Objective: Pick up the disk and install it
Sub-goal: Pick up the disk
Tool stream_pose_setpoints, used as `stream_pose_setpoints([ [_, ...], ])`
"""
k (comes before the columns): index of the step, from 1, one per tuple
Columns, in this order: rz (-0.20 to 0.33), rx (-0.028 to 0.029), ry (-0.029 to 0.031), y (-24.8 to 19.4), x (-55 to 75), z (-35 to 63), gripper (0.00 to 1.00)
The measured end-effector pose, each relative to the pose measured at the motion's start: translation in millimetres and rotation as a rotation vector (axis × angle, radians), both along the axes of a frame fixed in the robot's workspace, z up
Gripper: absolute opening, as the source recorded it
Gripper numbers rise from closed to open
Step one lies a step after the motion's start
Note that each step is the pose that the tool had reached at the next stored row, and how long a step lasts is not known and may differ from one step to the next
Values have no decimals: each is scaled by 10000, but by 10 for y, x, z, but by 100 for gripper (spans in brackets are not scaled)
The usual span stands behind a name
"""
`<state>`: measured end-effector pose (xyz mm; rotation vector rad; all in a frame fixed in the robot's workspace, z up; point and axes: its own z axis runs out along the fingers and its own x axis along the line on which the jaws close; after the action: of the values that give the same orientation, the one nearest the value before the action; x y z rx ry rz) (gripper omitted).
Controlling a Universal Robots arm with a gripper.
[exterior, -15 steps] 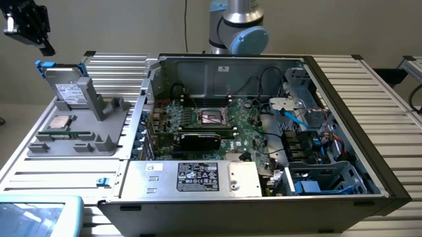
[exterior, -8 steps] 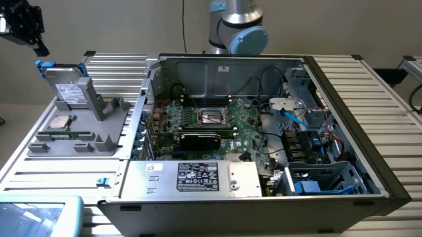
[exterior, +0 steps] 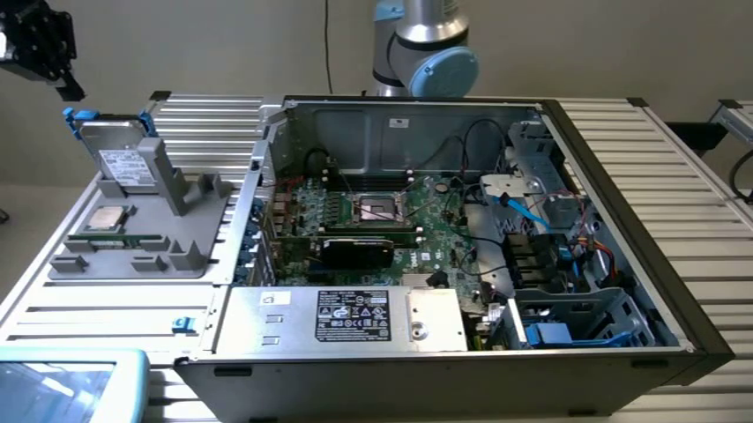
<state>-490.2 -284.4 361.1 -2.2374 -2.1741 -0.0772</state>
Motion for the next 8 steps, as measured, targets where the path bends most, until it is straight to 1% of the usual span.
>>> stream_pose_setpoints([
  [3, 0, 0, 3, 0, 1, -4, 11],
  [8, -3, 0, 16, 0, 2, -42, 11],
])
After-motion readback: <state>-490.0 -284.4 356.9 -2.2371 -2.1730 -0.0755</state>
